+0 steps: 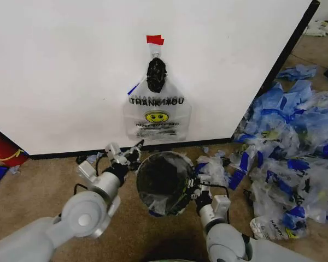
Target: Pick up the garbage bag from the wall and place it over the trash bin.
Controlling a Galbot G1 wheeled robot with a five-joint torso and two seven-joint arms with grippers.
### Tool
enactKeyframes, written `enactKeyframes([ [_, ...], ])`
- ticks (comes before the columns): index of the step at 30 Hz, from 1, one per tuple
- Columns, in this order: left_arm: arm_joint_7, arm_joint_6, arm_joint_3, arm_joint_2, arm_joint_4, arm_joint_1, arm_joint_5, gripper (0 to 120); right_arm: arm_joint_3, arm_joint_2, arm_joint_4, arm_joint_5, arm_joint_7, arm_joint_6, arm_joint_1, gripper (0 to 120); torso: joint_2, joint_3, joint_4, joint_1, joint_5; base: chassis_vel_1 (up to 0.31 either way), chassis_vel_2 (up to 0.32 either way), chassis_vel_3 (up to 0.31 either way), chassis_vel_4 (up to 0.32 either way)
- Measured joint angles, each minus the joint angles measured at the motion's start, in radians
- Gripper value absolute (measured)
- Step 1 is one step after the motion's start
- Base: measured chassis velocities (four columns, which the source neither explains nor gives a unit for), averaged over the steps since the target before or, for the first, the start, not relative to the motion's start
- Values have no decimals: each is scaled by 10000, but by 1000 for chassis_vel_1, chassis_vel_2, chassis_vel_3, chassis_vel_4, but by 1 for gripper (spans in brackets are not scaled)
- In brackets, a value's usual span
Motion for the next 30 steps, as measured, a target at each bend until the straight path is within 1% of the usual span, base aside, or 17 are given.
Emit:
enactKeyframes([
  [4, 36, 4, -191, -79, -25, 248, 146, 0, -94, 233, -25, 513, -204, 77, -118, 0, 0, 0, 0, 0, -1, 0, 0, 0, 0],
  [12, 46, 0, -202, -190, 68, 486, 237, 0, -31, 509, -252, 1225, -466, 154, -341, 0, 0, 0, -2, 0, 0, 0, 0, 0, 0],
  [30, 56, -43, 14, -447, 524, 565, 458, 0, 314, 674, -1056, 1465, -369, -94, -397, 0, 1, 0, -2, 0, 0, 0, 0, 0, 0],
])
